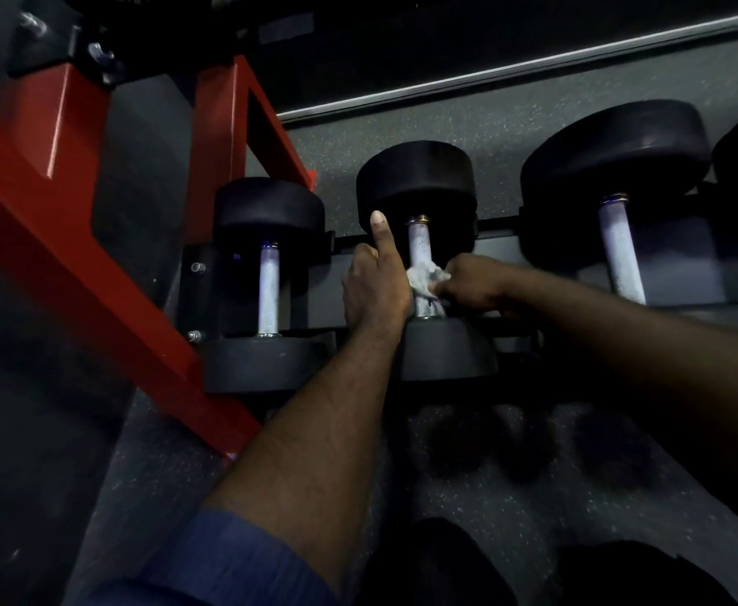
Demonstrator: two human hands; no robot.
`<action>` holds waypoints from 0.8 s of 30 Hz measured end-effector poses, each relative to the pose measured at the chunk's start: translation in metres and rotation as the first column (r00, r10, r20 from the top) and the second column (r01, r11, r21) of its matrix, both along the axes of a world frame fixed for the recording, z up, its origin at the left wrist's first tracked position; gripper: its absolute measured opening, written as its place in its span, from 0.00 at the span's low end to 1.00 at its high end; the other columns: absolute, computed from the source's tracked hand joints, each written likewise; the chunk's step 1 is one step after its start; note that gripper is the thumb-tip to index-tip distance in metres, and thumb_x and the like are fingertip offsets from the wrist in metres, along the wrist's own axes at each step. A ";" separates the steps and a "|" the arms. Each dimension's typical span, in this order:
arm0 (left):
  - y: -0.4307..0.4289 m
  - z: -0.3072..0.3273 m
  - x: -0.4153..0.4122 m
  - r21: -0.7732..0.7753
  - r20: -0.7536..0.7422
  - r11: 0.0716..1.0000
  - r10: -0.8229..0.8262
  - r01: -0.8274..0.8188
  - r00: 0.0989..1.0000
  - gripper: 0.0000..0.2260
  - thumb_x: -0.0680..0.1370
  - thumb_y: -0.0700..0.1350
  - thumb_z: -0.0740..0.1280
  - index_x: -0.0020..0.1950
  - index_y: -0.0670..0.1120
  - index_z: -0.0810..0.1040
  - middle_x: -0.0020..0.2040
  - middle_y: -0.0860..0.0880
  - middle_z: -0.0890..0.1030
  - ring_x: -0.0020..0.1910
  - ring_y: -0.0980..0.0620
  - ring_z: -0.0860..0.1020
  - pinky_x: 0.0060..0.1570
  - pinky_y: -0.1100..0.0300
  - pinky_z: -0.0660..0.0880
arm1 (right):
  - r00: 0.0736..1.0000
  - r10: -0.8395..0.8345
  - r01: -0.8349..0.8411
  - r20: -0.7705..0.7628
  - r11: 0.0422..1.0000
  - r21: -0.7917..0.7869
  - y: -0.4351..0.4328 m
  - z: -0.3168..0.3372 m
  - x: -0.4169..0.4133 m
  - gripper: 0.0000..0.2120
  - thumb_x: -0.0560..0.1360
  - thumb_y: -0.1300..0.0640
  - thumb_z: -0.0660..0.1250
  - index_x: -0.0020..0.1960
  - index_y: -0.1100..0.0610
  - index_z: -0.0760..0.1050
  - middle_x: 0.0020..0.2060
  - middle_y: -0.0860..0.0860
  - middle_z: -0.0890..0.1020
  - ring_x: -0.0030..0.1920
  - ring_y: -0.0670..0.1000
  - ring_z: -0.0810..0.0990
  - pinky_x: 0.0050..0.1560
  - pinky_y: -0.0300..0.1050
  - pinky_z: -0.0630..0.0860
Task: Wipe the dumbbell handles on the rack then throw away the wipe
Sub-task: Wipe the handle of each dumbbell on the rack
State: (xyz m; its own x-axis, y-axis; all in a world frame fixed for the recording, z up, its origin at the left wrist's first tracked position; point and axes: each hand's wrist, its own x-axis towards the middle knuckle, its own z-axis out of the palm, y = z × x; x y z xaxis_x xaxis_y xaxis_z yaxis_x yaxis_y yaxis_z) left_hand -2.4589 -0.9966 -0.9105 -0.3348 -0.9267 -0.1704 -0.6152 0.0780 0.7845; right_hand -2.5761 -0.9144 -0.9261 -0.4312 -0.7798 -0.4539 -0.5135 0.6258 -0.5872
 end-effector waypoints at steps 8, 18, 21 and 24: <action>0.001 0.001 -0.001 0.037 -0.026 0.999 0.004 -0.003 1.000 0.36 0.82 0.71 0.43 0.57 0.47 0.79 0.50 0.49 0.77 0.48 0.49 0.71 0.49 0.54 0.63 | 0.824 -0.424 0.543 0.375 0.778 -0.315 -0.029 0.001 -0.019 0.13 0.79 0.58 0.70 0.36 0.58 0.74 0.34 0.59 0.76 0.34 0.54 0.75 0.34 0.45 0.72; 0.001 0.000 0.000 0.062 -0.096 0.995 0.079 -0.073 0.992 0.38 0.82 0.71 0.41 0.67 0.48 0.78 0.63 0.46 0.81 0.63 0.45 0.77 0.54 0.54 0.63 | 0.607 0.288 -0.585 -0.741 0.792 -0.172 0.010 0.008 -0.008 0.20 0.76 0.53 0.55 0.58 0.58 0.80 0.59 0.58 0.83 0.63 0.59 0.80 0.58 0.49 0.77; 0.002 0.001 0.001 0.045 -0.124 0.994 0.108 -0.103 0.986 0.36 0.83 0.70 0.41 0.71 0.49 0.76 0.68 0.45 0.80 0.67 0.44 0.75 0.55 0.55 0.62 | 0.499 0.343 -0.697 -0.796 0.705 -0.133 -0.007 -0.002 -0.022 0.25 0.78 0.55 0.49 0.62 0.65 0.79 0.63 0.61 0.80 0.70 0.62 0.74 0.72 0.54 0.71; 0.004 0.005 0.002 0.039 -0.128 0.994 0.108 -0.104 0.986 0.36 0.83 0.70 0.42 0.71 0.48 0.76 0.67 0.46 0.80 0.67 0.44 0.76 0.55 0.55 0.62 | 0.488 0.475 -0.773 -0.732 0.625 -0.111 -0.011 -0.012 -0.026 0.26 0.76 0.57 0.52 0.66 0.67 0.76 0.66 0.63 0.77 0.72 0.65 0.72 0.75 0.57 0.66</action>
State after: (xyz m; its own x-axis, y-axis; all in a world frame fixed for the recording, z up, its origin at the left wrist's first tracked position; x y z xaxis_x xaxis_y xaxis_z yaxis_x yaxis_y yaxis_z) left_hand -2.4568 -0.9924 -0.9060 -0.2561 -0.9530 -0.1617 -0.5114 -0.0084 0.8593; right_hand -2.6017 -0.9250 -0.9377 0.2084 -0.9732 0.0971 -0.9722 -0.2169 -0.0878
